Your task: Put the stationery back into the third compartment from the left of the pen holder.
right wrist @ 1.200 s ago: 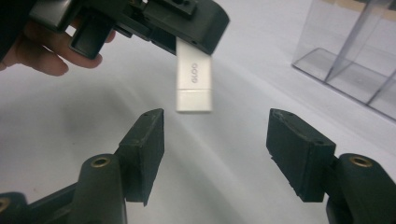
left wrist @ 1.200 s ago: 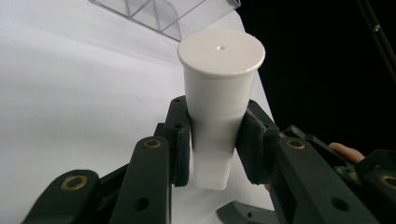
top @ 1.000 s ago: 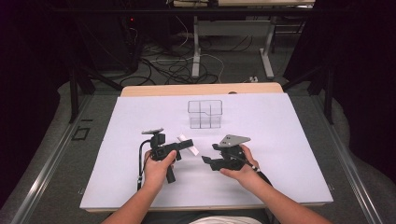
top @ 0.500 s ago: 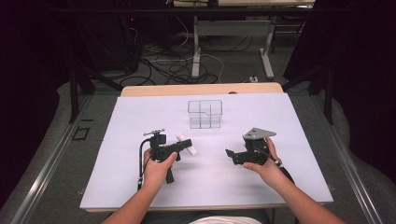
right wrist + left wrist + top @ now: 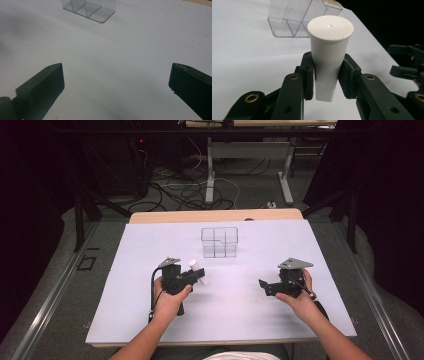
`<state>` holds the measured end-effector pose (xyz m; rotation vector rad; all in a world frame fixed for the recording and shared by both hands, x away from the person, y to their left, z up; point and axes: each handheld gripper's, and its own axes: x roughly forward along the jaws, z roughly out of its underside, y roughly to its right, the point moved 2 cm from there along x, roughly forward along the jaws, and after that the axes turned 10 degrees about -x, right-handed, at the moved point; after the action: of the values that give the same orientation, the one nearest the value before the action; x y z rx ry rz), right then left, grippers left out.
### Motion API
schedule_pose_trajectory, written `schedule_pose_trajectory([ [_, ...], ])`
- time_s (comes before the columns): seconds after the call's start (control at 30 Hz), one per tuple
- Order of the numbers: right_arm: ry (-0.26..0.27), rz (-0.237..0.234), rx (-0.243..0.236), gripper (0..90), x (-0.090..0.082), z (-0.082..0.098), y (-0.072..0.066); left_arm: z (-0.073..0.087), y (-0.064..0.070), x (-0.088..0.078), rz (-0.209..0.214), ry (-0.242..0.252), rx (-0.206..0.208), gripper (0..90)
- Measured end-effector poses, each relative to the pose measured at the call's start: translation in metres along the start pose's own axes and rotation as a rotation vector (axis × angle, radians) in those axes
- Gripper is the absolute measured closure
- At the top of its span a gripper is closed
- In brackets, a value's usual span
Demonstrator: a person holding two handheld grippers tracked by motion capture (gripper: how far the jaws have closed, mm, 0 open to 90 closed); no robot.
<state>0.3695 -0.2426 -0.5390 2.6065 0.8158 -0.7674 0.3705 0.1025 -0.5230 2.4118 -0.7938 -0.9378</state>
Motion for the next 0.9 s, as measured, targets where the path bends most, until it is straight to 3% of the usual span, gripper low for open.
schedule_pose_trajectory([
  [0.17, -0.009, 0.004, 0.031, 0.0, -0.001, 0.008, 0.008, -0.004, 0.006, -0.001, -0.036, 0.0, 0.097, 68.3],
  [0.33, -0.006, -0.009, 0.075, 3.5, -0.002, 0.013, 0.015, -0.01, 0.012, 0.001, -0.051, -0.009, 0.158, 68.4],
  [0.57, -0.003, 0.04, 0.065, 4.3, -0.003, 0.016, 0.023, -0.029, 0.021, 0.006, -0.051, 0.004, 0.171, 68.4],
  [0.8, 0.001, 0.05, 0.086, 4.4, -0.003, 0.018, 0.025, -0.056, 0.033, 0.013, -0.035, -0.007, 0.158, 68.4],
  [0.9, 0.0, 0.049, 0.094, 5.5, -0.002, 0.019, 0.024, -0.067, 0.04, 0.016, -0.04, -0.003, 0.175, 68.4],
])
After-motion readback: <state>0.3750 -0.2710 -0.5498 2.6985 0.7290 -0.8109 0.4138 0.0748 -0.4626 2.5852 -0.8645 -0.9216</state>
